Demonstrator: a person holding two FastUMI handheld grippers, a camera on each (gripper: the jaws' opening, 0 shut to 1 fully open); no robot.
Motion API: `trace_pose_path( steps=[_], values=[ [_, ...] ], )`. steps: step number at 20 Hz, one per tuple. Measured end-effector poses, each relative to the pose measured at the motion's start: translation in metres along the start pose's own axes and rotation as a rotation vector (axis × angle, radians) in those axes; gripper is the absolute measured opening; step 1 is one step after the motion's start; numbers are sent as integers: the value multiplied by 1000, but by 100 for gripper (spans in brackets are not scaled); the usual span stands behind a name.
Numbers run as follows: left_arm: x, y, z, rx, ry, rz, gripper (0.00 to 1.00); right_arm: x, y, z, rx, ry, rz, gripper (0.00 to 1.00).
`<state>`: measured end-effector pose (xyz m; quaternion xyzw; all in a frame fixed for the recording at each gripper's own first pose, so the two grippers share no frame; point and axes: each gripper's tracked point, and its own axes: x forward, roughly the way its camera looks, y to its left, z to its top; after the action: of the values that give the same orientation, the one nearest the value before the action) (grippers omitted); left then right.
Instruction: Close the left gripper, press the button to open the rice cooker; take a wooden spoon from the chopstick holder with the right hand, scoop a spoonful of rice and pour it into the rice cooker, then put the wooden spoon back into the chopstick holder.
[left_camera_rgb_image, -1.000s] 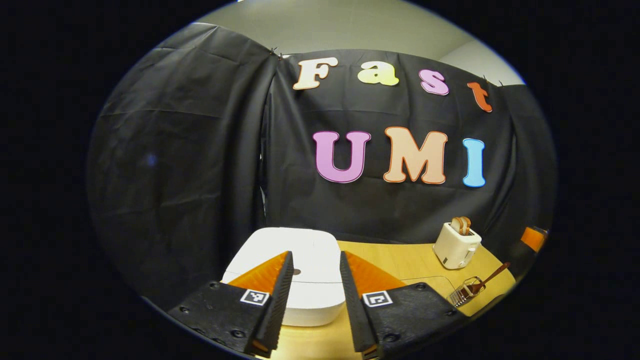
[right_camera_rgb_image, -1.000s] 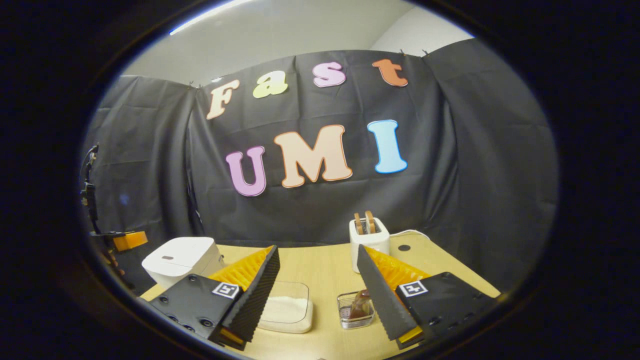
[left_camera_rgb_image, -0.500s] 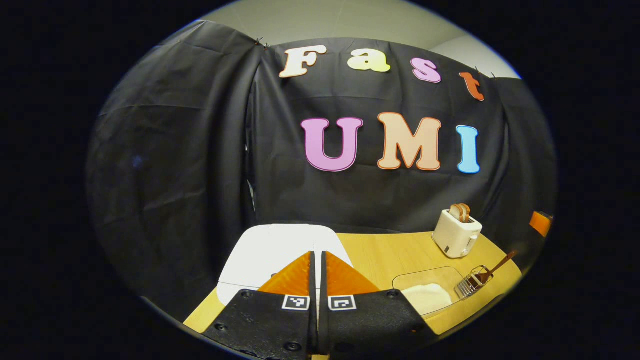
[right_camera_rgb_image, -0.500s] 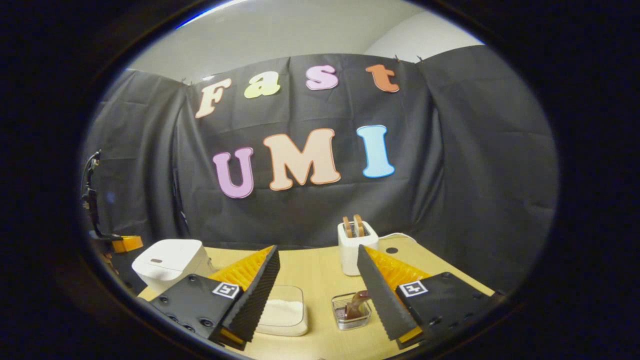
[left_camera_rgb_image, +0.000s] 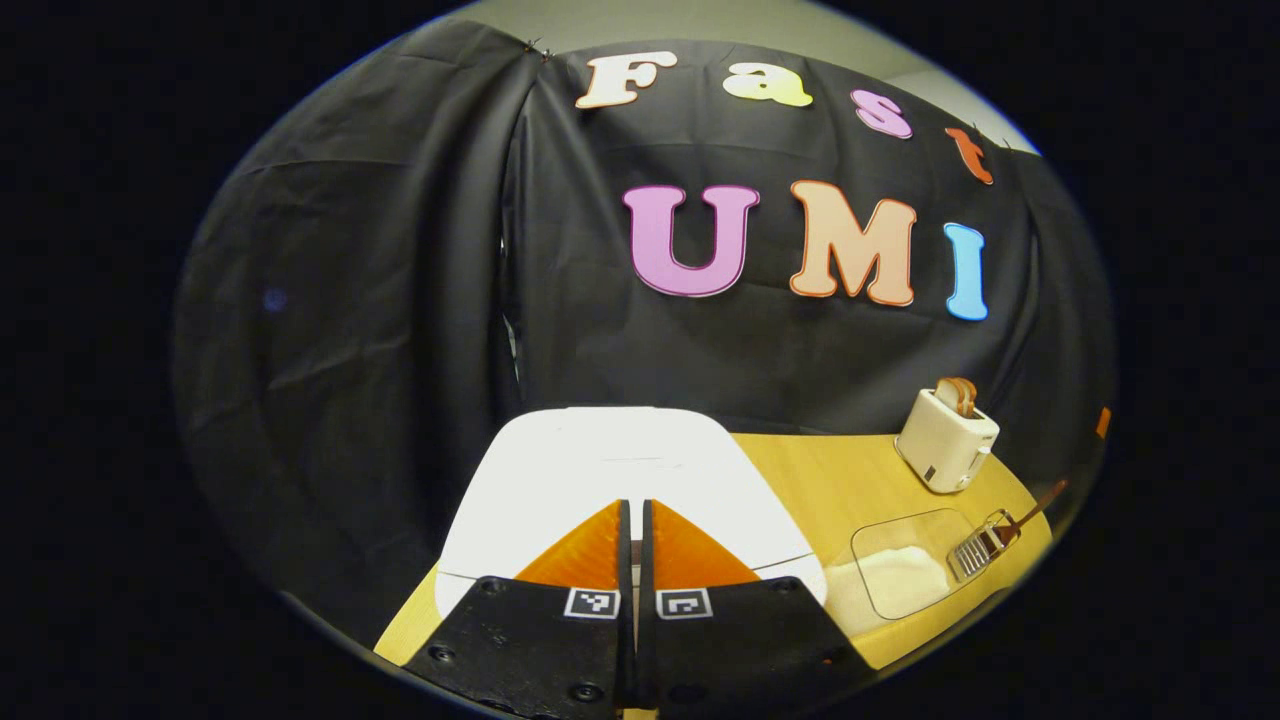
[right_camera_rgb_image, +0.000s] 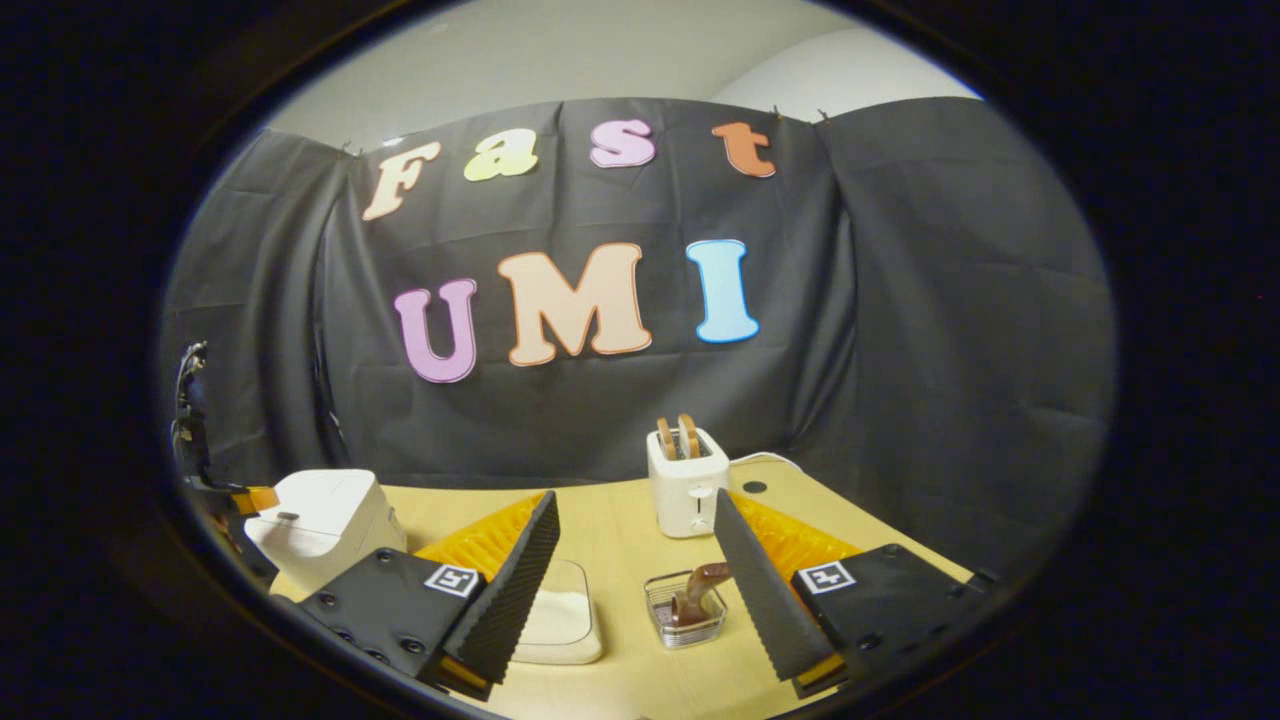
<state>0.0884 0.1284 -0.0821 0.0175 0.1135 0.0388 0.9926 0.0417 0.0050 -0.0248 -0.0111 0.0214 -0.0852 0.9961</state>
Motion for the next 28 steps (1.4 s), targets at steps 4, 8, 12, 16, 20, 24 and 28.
trace_pose_path(
  steps=[4, 8, 12, 16, 20, 24, 28],
  values=[
    [16, 10, -11, -7, 27, 9, 0, 2, 3, -5, -2, 23, -12, 99],
    [17, 11, -15, -28, 29, 3, 0, 7, 8, -11, -7, 40, -5, 99],
    [19, 11, -11, -98, -2, 12, 0, 11, 20, -12, 0, 47, 25, 99],
    [18, 12, -15, -73, 17, 2, 0, 11, 27, -10, -1, 38, 47, 99],
    [20, 11, -14, -37, 33, 10, 0, 7, 25, -5, 13, 18, 55, 99],
    [9, -4, -10, -40, 44, -26, 0, 0, 12, -2, 21, 6, 41, 99],
    [8, -3, -18, -54, 56, -16, 0, -3, 3, -6, 26, 13, 36, 99]
  ],
)
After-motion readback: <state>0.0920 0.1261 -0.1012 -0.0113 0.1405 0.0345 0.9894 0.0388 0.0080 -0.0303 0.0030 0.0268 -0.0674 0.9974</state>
